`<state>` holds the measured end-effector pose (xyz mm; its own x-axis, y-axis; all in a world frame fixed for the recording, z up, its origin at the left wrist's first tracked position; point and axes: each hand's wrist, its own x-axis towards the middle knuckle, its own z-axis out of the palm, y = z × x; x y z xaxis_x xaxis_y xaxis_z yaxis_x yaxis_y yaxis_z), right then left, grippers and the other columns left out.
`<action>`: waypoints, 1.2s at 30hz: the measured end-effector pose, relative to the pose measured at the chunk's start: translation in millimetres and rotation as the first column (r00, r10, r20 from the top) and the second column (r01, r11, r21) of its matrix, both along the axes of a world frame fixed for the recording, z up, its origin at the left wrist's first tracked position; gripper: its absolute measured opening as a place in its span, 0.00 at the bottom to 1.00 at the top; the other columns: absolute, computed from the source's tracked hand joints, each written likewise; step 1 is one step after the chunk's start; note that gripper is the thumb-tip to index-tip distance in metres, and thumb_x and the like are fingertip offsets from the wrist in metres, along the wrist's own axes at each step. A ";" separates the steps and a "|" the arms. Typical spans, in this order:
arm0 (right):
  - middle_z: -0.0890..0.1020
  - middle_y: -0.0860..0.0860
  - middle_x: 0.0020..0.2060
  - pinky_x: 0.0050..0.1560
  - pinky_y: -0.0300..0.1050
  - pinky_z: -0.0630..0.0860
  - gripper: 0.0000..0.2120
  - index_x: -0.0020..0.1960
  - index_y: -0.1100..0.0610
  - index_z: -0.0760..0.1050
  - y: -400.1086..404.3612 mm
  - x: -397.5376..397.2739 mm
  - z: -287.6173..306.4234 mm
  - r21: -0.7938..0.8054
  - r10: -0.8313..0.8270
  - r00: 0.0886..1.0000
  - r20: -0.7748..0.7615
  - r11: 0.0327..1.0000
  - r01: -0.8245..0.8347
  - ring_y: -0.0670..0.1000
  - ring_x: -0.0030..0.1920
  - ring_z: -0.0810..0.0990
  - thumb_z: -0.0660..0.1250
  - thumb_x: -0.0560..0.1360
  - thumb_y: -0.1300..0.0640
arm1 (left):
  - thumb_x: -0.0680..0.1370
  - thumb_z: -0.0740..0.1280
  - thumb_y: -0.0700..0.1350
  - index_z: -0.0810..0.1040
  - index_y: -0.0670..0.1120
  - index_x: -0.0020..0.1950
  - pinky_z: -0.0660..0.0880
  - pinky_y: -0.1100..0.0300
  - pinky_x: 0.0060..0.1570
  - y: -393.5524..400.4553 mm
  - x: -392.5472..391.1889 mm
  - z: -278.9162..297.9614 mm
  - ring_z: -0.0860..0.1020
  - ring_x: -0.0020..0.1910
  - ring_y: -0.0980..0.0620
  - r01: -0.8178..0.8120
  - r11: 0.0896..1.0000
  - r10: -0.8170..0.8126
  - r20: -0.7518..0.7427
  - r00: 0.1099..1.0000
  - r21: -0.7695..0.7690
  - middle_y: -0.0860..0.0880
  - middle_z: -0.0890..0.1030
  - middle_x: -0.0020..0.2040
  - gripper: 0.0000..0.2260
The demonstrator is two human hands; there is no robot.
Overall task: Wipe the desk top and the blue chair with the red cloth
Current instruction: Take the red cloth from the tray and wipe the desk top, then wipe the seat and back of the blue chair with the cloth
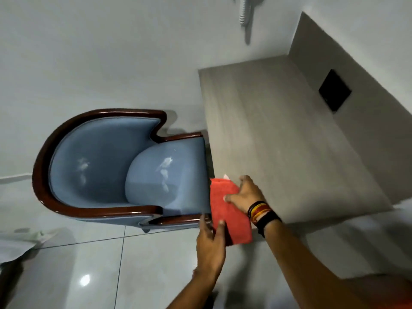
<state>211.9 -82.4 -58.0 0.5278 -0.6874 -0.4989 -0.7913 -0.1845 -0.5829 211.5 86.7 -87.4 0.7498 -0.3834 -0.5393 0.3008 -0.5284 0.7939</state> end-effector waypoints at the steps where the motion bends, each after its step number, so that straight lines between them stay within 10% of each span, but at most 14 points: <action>1: 0.84 0.58 0.61 0.62 0.54 0.81 0.32 0.63 0.56 0.79 3.0 5.3 6.4 0.079 0.000 1.000 -0.016 0.997 0.001 0.62 0.60 0.84 0.80 0.61 0.47 | 0.81 0.70 0.54 0.72 0.51 0.76 0.79 0.41 0.66 9.3 4.3 1.0 0.84 0.61 0.42 -0.006 1.000 0.007 -0.061 0.998 0.023 0.43 0.84 0.62 0.24; 7: 0.87 0.52 0.36 0.46 0.55 0.85 0.24 0.42 0.53 0.80 53.4 65.4 -0.6 0.120 0.050 0.995 0.090 0.991 -0.060 0.58 0.42 0.87 0.71 0.50 0.43 | 0.78 0.72 0.34 0.84 0.41 0.44 0.82 0.60 0.39 49.2 93.8 -4.3 0.83 0.36 0.48 0.004 0.999 -0.021 -0.376 0.927 -0.047 0.44 0.86 0.37 0.05; 13: 0.86 0.56 0.41 0.45 0.49 0.80 0.08 0.47 0.59 0.81 54.9 202.8 -39.3 0.054 -0.046 0.968 0.247 0.998 0.034 0.57 0.43 0.84 0.74 0.68 0.64 | 0.75 0.73 0.32 0.85 0.39 0.41 0.72 0.54 0.43 36.3 293.9 -48.4 0.75 0.39 0.51 0.220 0.970 -0.224 0.024 0.974 0.100 0.43 0.81 0.36 0.05; 17: 0.81 0.52 0.42 0.45 0.49 0.77 0.08 0.47 0.56 0.77 62.8 270.9 -94.8 -0.125 0.059 0.933 0.356 0.992 -0.015 0.52 0.42 0.79 0.73 0.72 0.65 | 0.76 0.69 0.37 0.86 0.46 0.61 0.80 0.48 0.58 21.5 415.5 -91.8 0.83 0.56 0.43 0.413 0.856 -0.511 0.383 0.769 0.312 0.43 0.87 0.57 0.15; 20: 0.83 0.51 0.57 0.66 0.47 0.76 0.15 0.58 0.54 0.80 82.3 281.2 -156.2 -0.212 0.344 0.917 0.200 0.929 -0.302 0.53 0.60 0.81 0.71 0.74 0.67 | 0.77 0.68 0.38 0.82 0.49 0.69 0.76 0.50 0.67 34.4 471.5 -135.9 0.81 0.63 0.40 0.548 0.645 -0.763 0.418 0.493 0.532 0.45 0.83 0.66 0.21; 22: 0.79 0.49 0.70 0.81 0.46 0.57 0.18 0.66 0.51 0.80 97.5 267.5 -199.6 -0.127 0.550 0.835 0.021 0.830 -0.543 0.52 0.74 0.73 0.70 0.77 0.63 | 0.79 0.67 0.39 0.80 0.46 0.71 0.74 0.49 0.70 50.9 494.7 -172.0 0.80 0.65 0.38 0.554 0.568 -0.822 0.381 0.424 0.608 0.42 0.82 0.68 0.20; 25: 0.62 0.39 0.79 0.82 0.50 0.46 0.22 0.74 0.45 0.71 110.3 241.8 -244.6 -0.070 0.556 0.829 -0.050 0.827 -0.559 0.48 0.82 0.59 0.64 0.82 0.44 | 0.84 0.62 0.41 0.77 0.41 0.74 0.72 0.47 0.74 79.2 512.1 -218.5 0.77 0.71 0.37 0.455 0.601 -0.790 0.399 0.466 0.658 0.38 0.80 0.72 0.19; 29: 0.47 0.50 0.85 0.82 0.63 0.45 0.41 0.84 0.43 0.48 113.0 281.2 -300.3 -0.243 0.401 0.914 -0.069 0.881 -0.405 0.55 0.84 0.46 0.51 0.78 0.25 | 0.86 0.61 0.42 0.69 0.36 0.79 0.68 0.40 0.78 96.5 530.9 -279.5 0.69 0.79 0.33 0.288 0.711 -0.685 0.541 0.488 0.641 0.34 0.70 0.79 0.21; 36: 0.53 0.59 0.84 0.79 0.74 0.51 0.38 0.85 0.49 0.44 123.2 310.3 -364.4 -0.475 0.409 0.867 -0.285 0.725 -0.499 0.62 0.84 0.45 0.53 0.81 0.36 | 0.87 0.52 0.48 0.55 0.47 0.86 0.54 0.42 0.84 94.8 534.9 -333.3 0.52 0.87 0.44 0.209 0.802 -0.560 0.585 0.586 0.559 0.44 0.54 0.87 0.26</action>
<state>522.1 40.9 -422.4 0.7942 -0.5585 -0.2394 -0.6009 -0.7805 -0.1723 746.4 181.5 -420.8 0.7813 -0.6172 -0.0923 -0.5557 -0.7554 0.3472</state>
